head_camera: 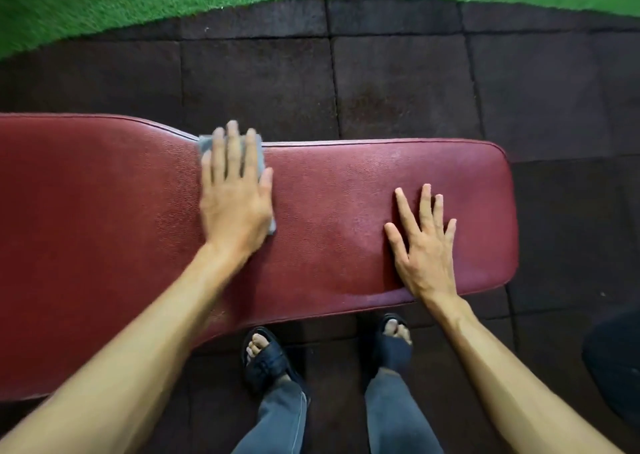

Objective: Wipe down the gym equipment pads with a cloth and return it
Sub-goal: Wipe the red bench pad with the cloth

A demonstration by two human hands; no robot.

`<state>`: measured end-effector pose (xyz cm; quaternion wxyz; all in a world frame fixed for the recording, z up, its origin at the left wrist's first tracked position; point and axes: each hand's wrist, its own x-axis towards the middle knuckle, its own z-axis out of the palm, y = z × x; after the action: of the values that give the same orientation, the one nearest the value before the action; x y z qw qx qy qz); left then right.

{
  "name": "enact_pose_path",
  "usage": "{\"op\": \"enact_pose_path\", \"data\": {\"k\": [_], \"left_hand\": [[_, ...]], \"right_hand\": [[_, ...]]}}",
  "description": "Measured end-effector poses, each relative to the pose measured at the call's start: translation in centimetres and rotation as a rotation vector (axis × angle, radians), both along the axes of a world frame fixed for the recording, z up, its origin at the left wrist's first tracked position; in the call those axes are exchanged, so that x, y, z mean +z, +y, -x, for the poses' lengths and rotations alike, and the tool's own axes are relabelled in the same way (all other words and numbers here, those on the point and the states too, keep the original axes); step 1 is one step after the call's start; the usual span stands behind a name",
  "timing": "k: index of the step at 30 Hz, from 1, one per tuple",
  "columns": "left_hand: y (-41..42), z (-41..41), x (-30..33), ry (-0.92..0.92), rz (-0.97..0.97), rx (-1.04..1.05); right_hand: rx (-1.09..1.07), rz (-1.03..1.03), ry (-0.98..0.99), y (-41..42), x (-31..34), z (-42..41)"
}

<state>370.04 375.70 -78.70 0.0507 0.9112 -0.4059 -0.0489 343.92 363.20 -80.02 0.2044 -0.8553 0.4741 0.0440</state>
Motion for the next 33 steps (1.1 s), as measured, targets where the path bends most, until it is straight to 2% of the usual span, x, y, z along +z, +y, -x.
{"op": "enact_pose_path", "data": {"k": [4,8,11,13,17,18,21,23,24,26,30,33], "left_hand": [[3.4,11.1,-0.4,0.009,-0.018,-0.021],[-4.0,18.7,-1.4,0.101,0.059,-0.056],[-10.8,18.3,-2.0,0.109,0.079,-0.167],[-14.0,16.0,-2.5,0.097,0.077,-0.182],[-13.5,14.1,-2.8,0.107,0.119,-0.09],[-12.2,14.8,-2.7,0.143,0.143,-0.097],[-8.7,18.0,-1.2,0.517,0.307,-0.176],[-7.2,18.2,0.0,0.658,0.451,-0.133],[-6.6,17.5,0.3,0.643,0.484,-0.082],[-5.3,15.6,-0.1,0.497,0.445,-0.013],[-3.1,14.2,-2.0,0.149,0.17,-0.079],[-3.2,14.6,-2.3,0.078,0.135,-0.086]], "right_hand": [[0.014,-0.054,-0.102,-0.4,-0.2,1.0],[-0.138,-0.128,-0.195,-1.2,-0.3,4.3],[-0.228,-0.118,-0.204,-3.4,-0.6,7.8],[-0.206,-0.113,-0.239,-4.9,-0.5,8.7],[-0.095,-0.142,-0.296,-5.9,-0.3,7.6],[-0.088,-0.155,-0.311,-5.9,-0.3,7.2],[-0.07,-0.202,-0.347,-5.0,-0.3,6.1],[-0.026,-0.213,-0.359,-3.9,-0.2,5.2],[-0.005,-0.21,-0.358,-3.2,-0.1,4.9],[0.05,-0.178,-0.337,-1.9,0.0,4.1],[0.152,-0.057,-0.24,0.8,-0.4,1.5],[0.112,0.013,-0.175,1.7,-1.0,0.0]]}}
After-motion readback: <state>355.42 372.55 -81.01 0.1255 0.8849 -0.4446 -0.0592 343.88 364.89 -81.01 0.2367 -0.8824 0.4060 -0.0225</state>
